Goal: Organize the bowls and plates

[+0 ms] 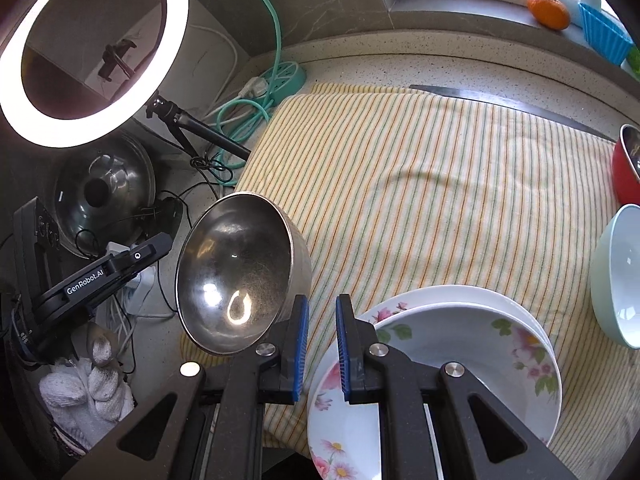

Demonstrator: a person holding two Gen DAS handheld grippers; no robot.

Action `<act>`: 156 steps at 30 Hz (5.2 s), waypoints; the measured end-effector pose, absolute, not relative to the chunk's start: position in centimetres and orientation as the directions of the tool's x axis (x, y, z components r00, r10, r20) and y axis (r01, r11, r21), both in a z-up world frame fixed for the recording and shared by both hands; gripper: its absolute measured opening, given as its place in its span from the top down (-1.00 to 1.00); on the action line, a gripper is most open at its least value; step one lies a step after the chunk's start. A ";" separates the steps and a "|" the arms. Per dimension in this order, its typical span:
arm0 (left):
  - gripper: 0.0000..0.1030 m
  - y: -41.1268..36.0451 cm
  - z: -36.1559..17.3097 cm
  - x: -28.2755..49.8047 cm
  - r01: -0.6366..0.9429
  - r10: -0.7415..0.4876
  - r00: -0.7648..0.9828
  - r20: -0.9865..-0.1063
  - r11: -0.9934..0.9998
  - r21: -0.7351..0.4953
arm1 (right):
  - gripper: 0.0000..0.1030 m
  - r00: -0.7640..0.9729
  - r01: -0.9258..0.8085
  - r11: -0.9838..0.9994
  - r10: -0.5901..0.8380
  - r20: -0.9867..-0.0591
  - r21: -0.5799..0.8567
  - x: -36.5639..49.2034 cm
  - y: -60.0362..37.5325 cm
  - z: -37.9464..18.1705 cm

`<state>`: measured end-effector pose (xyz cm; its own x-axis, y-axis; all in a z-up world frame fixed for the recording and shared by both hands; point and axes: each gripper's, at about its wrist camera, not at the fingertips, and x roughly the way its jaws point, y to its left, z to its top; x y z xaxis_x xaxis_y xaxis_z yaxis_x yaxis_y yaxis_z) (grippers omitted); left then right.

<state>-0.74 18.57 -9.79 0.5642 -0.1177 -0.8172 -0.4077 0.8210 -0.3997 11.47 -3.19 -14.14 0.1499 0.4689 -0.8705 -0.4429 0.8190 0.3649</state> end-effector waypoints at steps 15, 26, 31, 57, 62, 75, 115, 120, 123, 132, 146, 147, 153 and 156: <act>0.80 13.1 -7.4 0.8 -0.290 -0.205 0.587 -0.783 0.850 -0.440 | 0.74 0.274 -0.371 0.849 0.487 -0.829 0.376 11.4 -10.8 -11.2; 0.80 8.1 -6.9 2.6 -0.208 -0.273 0.573 -0.773 0.863 -0.459 | 0.61 0.420 -0.277 0.906 0.414 -0.807 0.320 11.6 -19.3 -9.2; 0.80 5.2 -7.0 3.7 -0.163 -0.308 0.557 -0.771 0.870 -0.465 | 0.61 0.452 -0.205 0.924 0.382 -0.806 0.323 12.3 -23.3 -9.4; 0.80 -9.2 -9.7 12.0 0.047 -0.399 0.399 -0.825 0.908 -0.416 | 0.61 0.433 -0.099 0.936 0.345 -0.833 0.337 17.8 -31.2 -13.5; 0.80 -10.6 -10.3 13.4 0.052 -0.398 0.373 -0.838 0.911 -0.410 | 0.61 0.437 -0.091 0.932 0.354 -0.827 0.350 18.7 -31.7 -13.9; 0.80 -13.3 -10.2 19.2 0.069 -0.422 0.357 -0.833 0.902 -0.427 | 0.61 0.513 -0.017 0.926 0.332 -0.791 0.378 23.6 -33.6 -13.1; 0.85 -15.4 -15.1 26.6 0.066 -0.401 0.291 -0.869 0.914 -0.400 | 0.83 0.452 0.104 0.886 0.362 -0.815 0.451 30.5 -34.2 -17.1; 0.85 -15.4 -14.7 26.6 0.070 -0.398 0.299 -0.867 0.915 -0.396 | 0.83 0.450 0.100 0.887 0.364 -0.815 0.451 30.8 -34.0 -16.9; 0.85 -15.4 -14.2 26.6 0.077 -0.399 0.308 -0.864 0.915 -0.395 | 0.83 0.455 0.097 0.886 0.366 -0.812 0.453 30.5 -34.0 -16.7; 0.85 -14.3 -12.4 25.8 0.083 -0.411 0.342 -0.845 0.909 -0.409 | 0.83 0.470 0.078 0.885 0.374 -0.800 0.460 29.5 -33.9 -15.2; 0.85 -13.0 -9.4 23.7 0.098 -0.422 0.392 -0.818 0.903 -0.419 | 0.83 0.500 0.034 0.890 0.378 -0.779 0.454 27.0 -32.5 -11.8; 0.85 -12.9 -9.1 23.4 0.099 -0.424 0.396 -0.814 0.902 -0.421 | 0.83 0.502 0.031 0.890 0.379 -0.777 0.454 26.7 -32.4 -11.5; 0.85 -11.4 -7.3 21.5 0.104 -0.433 0.428 -0.793 0.895 -0.433 | 0.83 0.513 0.004 0.893 0.385 -0.768 0.450 24.7 -31.3 -9.8; 0.85 -10.5 -6.5 20.3 0.102 -0.431 0.443 -0.786 0.895 -0.433 | 0.82 0.514 -0.013 0.896 0.386 -0.766 0.443 23.5 -30.1 -9.1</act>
<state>20.32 -10.46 -6.49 0.4429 -0.4311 -0.7861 0.1023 0.8954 -0.4334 23.53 -30.12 -9.05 0.5137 0.3864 -0.7661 -0.0129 0.8962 0.4434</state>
